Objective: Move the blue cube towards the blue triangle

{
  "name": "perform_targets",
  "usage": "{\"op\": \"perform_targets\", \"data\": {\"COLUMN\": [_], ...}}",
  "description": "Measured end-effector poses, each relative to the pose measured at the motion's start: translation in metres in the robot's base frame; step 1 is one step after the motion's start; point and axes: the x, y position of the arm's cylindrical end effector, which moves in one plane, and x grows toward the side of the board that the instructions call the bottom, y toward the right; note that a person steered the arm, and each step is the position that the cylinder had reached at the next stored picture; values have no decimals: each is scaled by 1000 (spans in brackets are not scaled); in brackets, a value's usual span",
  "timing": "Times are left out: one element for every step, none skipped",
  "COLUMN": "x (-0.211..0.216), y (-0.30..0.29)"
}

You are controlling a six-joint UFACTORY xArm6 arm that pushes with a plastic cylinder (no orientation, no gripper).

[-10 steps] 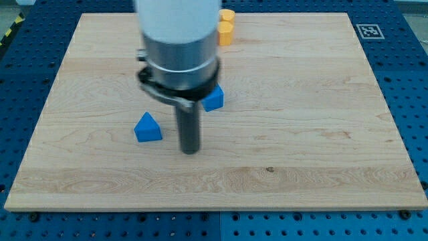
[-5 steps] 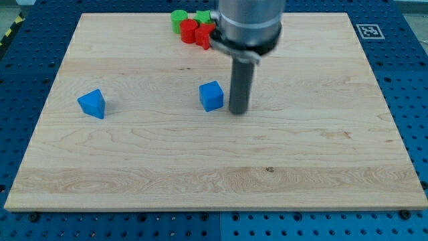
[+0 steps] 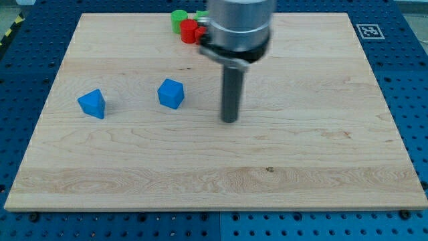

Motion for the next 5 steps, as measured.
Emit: {"op": "perform_targets", "data": {"x": [-33, -49, -31, -71, -104], "y": [-98, -128, -70, -45, -108]}}
